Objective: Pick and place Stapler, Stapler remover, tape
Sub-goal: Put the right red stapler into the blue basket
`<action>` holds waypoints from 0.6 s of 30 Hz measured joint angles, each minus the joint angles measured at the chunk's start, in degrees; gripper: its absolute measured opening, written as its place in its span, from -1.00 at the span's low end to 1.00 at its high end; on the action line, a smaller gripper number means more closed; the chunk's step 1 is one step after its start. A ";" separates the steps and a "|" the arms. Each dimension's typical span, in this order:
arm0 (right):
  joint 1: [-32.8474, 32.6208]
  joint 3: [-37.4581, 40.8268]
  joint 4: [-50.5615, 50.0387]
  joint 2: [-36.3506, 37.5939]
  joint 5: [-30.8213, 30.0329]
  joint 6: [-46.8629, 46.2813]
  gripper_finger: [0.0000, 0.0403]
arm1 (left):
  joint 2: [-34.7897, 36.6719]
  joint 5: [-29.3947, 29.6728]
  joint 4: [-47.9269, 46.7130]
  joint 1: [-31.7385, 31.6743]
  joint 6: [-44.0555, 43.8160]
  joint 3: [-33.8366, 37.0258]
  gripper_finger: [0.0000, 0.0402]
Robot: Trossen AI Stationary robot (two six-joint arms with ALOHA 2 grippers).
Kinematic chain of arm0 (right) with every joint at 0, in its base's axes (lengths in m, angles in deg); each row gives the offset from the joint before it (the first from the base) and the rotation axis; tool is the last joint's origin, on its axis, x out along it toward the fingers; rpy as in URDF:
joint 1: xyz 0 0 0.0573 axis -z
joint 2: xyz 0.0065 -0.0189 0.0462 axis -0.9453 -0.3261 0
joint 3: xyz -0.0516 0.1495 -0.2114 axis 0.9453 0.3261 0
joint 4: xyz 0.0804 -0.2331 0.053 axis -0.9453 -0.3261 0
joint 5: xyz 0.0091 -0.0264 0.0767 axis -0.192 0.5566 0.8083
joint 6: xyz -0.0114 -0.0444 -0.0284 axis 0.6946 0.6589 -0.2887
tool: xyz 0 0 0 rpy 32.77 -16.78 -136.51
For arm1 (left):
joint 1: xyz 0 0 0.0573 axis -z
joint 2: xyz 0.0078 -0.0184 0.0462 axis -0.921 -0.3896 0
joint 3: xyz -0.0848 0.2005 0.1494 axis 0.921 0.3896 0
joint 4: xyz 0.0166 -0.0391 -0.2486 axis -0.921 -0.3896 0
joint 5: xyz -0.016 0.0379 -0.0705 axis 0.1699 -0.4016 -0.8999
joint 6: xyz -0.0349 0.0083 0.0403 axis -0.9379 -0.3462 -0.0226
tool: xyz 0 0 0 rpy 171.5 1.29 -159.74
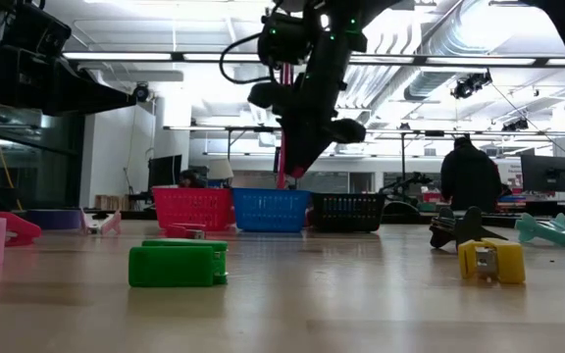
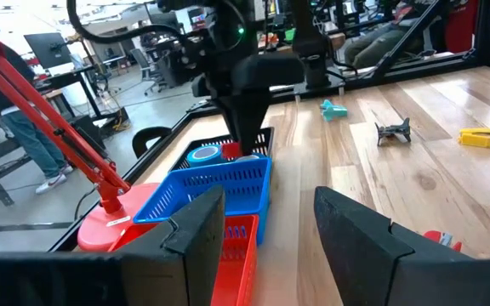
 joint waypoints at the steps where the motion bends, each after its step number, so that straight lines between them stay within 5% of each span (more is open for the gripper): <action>1: 0.14 0.42 1.21 0.01 0.52 -0.04 -0.73 | 0.00 0.00 0.00 -0.02 0.00 0.00 -0.11; 18: 1.56 4.51 8.77 -0.17 1.64 -1.64 -0.63 | 0.02 0.00 0.00 -0.01 -0.02 0.00 -0.11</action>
